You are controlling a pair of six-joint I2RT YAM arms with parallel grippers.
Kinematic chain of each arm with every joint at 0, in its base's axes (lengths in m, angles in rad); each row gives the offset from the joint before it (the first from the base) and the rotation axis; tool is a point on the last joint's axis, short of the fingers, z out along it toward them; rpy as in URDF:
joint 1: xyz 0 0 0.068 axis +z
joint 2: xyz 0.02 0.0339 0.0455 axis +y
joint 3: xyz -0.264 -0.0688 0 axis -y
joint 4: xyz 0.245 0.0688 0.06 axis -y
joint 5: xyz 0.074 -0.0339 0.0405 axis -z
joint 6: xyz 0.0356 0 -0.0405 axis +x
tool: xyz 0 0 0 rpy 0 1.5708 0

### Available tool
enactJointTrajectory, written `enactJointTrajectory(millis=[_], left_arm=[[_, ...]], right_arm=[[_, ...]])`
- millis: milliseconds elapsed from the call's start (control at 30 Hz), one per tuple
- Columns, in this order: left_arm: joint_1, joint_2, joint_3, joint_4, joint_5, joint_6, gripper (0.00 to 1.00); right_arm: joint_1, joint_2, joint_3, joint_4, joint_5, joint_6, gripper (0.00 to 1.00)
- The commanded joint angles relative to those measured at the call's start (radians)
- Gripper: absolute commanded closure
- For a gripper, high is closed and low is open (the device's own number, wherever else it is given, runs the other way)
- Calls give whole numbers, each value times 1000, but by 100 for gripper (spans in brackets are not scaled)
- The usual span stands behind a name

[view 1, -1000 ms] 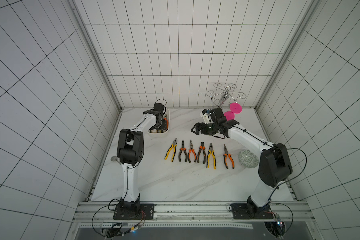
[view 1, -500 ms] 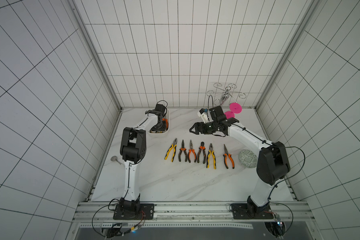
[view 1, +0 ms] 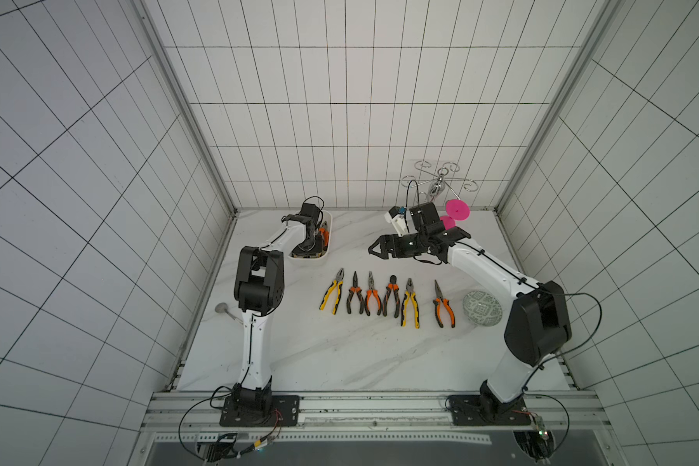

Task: Take the pliers out of the storage box
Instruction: Pick up the pliers from the storage box.

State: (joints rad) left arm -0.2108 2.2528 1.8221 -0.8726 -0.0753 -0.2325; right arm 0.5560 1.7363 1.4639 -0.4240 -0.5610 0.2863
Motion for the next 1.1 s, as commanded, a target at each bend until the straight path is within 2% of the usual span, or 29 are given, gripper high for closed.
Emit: enactJointTrajectory(millis=[0,500,1067], left_arm=[[4,-46,-29,47,58,-12,100],[63,-185,-89,105,84,-44,100],[73,-288,-155,132,86,-38,100]], right_arm=[[-5,-35,-8,-11,3,-15,14],[-4,-20,13,-19,-9,-17,14],[-5,21,41,13,-33,23,15]])
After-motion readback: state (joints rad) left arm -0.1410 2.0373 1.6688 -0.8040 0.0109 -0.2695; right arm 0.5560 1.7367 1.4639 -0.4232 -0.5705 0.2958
